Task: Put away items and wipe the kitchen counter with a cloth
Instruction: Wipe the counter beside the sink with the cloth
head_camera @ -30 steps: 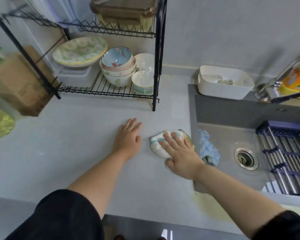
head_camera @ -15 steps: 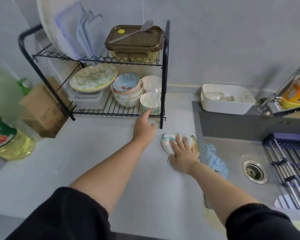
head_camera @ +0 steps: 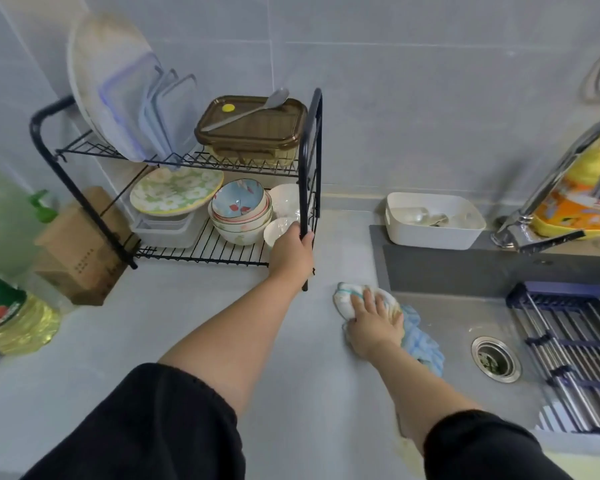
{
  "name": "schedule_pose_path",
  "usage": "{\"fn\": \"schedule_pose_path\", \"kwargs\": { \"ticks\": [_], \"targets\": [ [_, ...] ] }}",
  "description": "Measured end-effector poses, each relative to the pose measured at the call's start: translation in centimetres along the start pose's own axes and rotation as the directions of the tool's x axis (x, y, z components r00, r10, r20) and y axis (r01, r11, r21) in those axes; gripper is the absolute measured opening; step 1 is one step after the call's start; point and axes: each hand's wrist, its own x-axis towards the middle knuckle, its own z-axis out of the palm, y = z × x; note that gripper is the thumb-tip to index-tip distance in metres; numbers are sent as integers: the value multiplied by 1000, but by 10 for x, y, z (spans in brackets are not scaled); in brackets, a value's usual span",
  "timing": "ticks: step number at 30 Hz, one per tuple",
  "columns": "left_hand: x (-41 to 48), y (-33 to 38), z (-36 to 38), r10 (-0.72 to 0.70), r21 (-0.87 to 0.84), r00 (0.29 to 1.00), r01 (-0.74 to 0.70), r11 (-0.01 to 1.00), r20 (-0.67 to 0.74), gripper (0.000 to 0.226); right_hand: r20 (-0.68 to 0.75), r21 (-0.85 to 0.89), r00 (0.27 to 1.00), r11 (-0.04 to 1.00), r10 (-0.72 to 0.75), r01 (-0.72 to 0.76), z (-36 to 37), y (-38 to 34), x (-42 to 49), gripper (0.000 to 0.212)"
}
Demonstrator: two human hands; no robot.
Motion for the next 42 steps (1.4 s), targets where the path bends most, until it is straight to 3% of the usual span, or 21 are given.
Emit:
{"fn": "schedule_pose_path", "kwargs": {
  "ticks": [4,9,17,24,29,34,37,42],
  "targets": [
    [-22,-11,-12,21,13,1000,-21,1000,-21,17,-50,-6,998,1000,22,-22,-4,-3,11,57],
    [-52,-18,-29,-10,30,999,11,999,-40,17,-137,16,987,996,-89,92,-6,7,1,53],
    [-88,-33,-52,-12,93,996,21,995,-92,17,-173,284,956,917,-236,278,-61,-3,-10,57],
    [-115,-43,-72,-42,112,993,54,992,-109,19,-126,538,961,797,-247,275,-110,-38,-20,66],
    [-133,-58,-89,-46,84,991,57,995,-126,20,-149,536,951,786,-272,309,-121,-68,-33,77],
    [-151,-78,-100,-61,29,982,68,997,-179,23,-167,649,963,712,-211,269,-121,-85,-38,81],
    [-158,-87,-109,-61,16,981,65,998,-186,24,-167,664,961,696,-219,273,-120,-91,-35,75],
    [-168,-100,-128,-20,52,985,29,998,-170,24,-200,687,954,661,-224,300,-114,-96,-30,42]
  ]
}}
